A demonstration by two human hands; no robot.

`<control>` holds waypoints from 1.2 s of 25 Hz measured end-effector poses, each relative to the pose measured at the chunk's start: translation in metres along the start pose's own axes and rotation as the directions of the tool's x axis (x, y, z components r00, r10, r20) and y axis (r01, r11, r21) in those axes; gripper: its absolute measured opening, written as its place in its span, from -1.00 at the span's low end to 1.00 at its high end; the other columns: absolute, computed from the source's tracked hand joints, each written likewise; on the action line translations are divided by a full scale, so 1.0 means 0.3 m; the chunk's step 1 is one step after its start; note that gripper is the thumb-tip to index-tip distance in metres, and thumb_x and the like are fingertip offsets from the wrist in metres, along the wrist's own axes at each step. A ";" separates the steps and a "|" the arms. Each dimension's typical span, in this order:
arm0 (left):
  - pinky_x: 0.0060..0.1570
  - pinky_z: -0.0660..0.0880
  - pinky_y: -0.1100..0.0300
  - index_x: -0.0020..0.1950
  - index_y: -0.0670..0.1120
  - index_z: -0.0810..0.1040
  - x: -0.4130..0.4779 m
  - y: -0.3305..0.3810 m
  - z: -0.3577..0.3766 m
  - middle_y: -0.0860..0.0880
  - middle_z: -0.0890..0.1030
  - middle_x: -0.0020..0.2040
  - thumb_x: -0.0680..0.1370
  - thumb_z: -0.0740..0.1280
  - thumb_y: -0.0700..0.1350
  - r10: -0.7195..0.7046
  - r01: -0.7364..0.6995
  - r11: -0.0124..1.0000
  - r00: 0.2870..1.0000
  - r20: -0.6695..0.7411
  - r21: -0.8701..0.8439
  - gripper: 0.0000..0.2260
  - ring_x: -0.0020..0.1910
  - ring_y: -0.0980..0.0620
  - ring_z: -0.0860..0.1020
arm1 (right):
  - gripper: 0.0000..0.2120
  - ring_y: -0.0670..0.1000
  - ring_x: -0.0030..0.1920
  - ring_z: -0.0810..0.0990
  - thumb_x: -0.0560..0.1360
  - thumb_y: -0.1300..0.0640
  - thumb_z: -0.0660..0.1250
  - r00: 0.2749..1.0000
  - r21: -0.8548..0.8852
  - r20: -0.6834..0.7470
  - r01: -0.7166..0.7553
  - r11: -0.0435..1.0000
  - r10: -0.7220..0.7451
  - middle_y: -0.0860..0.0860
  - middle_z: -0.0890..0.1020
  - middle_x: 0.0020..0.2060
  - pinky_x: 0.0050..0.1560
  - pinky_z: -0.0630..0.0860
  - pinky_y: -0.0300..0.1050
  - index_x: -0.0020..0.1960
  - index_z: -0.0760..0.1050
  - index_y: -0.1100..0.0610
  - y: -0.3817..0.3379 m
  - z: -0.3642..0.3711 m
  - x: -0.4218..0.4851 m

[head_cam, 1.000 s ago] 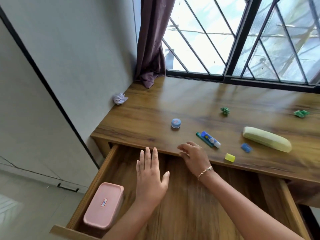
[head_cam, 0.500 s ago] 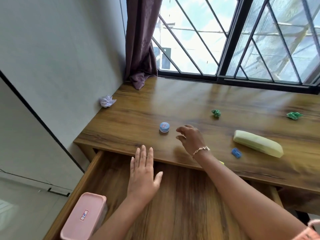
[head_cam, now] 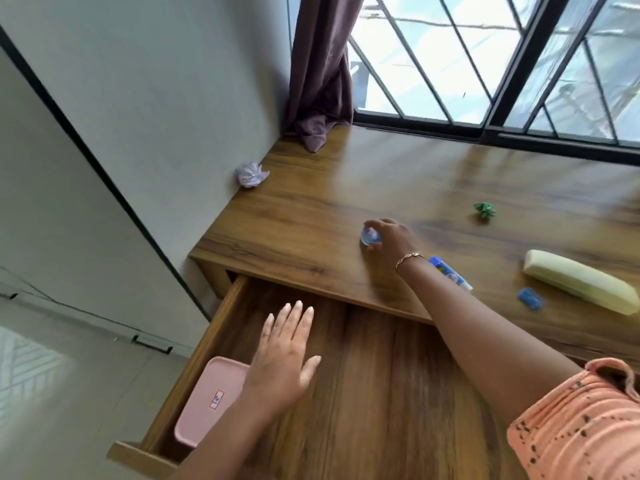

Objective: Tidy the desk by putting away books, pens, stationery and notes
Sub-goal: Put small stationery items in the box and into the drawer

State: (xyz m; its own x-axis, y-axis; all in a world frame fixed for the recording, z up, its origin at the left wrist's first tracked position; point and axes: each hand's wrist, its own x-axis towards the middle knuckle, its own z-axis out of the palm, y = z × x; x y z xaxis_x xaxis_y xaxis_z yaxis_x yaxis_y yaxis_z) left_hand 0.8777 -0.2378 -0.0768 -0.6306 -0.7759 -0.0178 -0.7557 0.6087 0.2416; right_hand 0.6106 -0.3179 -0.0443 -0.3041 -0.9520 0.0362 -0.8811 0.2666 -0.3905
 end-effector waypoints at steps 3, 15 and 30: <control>0.40 -0.27 0.20 0.51 -0.07 0.13 -0.023 -0.059 0.005 -0.03 0.14 0.53 0.45 -0.09 0.21 0.010 -0.012 0.995 1.000 -0.014 -0.101 -0.32 0.53 0.01 0.02 | -0.63 0.21 0.13 0.53 0.40 0.19 0.37 1.000 -0.024 -0.027 -0.008 1.000 0.008 0.17 0.55 0.17 0.08 0.43 -0.04 0.21 0.49 0.13 -0.015 0.012 0.010; 0.26 0.41 -0.17 0.26 -0.22 0.52 -0.171 -0.264 -0.059 -0.13 0.57 0.22 0.54 0.07 0.04 -0.183 0.041 0.851 0.957 -0.224 -0.523 -0.54 0.25 -0.02 0.48 | -0.62 0.07 0.06 0.58 0.33 0.23 0.43 0.959 0.390 0.024 0.252 0.885 -0.284 0.08 0.59 0.05 0.10 0.51 -0.03 0.15 0.54 0.17 -0.338 0.114 -0.447; 0.23 0.44 -0.18 0.26 -0.22 0.50 -0.157 -0.272 -0.051 -0.14 0.57 0.21 0.55 0.07 0.05 -0.114 -0.018 0.856 0.968 -0.223 -0.517 -0.53 0.22 0.05 0.46 | -0.56 0.19 0.21 0.42 0.44 0.31 0.27 0.643 0.051 0.676 0.445 0.894 -0.359 0.16 0.40 0.25 0.17 0.46 0.07 0.31 0.31 0.23 -0.431 0.424 -0.699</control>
State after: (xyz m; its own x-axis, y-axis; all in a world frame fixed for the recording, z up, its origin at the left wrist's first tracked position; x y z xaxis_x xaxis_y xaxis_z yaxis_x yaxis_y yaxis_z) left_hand 0.9717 -0.2534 -0.0809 -0.4849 -0.8576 0.1715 -0.5441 0.4494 0.7085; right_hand 0.8345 -0.1719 -0.1184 0.3654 -0.8099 -0.4588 -0.9048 -0.1932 -0.3795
